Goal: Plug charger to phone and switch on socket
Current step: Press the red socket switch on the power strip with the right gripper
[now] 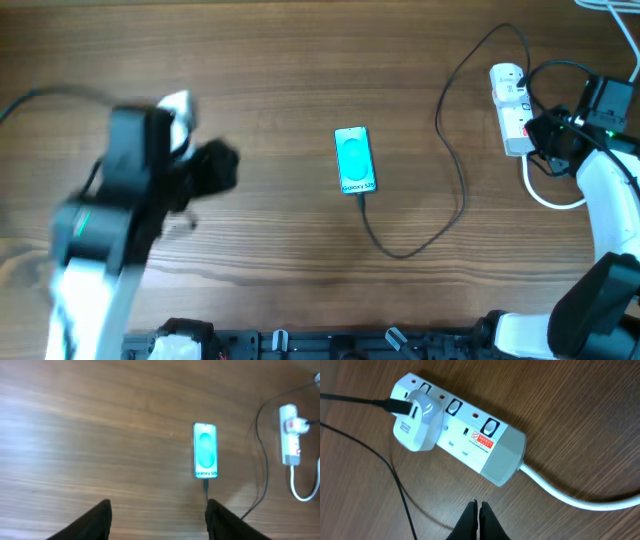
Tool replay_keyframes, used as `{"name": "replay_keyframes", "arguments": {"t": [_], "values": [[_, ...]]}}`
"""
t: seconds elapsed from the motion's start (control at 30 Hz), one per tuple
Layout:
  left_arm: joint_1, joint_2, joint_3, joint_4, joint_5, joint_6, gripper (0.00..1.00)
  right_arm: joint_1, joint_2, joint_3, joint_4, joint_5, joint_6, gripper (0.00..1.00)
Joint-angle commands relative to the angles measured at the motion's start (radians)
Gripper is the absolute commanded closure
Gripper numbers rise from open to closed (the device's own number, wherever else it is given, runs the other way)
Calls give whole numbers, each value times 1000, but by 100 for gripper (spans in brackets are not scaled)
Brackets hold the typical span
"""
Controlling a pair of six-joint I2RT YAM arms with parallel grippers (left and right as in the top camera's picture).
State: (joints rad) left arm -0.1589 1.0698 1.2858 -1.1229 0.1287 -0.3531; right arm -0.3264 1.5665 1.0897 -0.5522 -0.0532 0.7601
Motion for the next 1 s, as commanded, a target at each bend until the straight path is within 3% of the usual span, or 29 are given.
{"name": "replay_keyframes", "arguments": {"t": [0.0,0.07,0.13,0.23,0.57,0.87,0.97], "values": [[-3,-232,-3,-160,-203,-74,34,0,122,110,-3,26,29,95],[-3,-348,-3,-261,-296,-127,0,0,202,180,-23,44,28,95],[-2,-530,-3,-354,-315,-126,0,0,307,278,-26,83,46,95],[-2,-597,-3,-431,-385,-126,0,2,364,280,39,68,90,95],[-3,-605,-3,-468,-380,-126,0,23,474,281,236,12,107,95],[-2,-605,-3,-468,-380,-126,0,107,541,280,235,54,95,95],[-3,-605,-3,-468,-380,-126,0,102,519,281,166,53,90,95]]}}
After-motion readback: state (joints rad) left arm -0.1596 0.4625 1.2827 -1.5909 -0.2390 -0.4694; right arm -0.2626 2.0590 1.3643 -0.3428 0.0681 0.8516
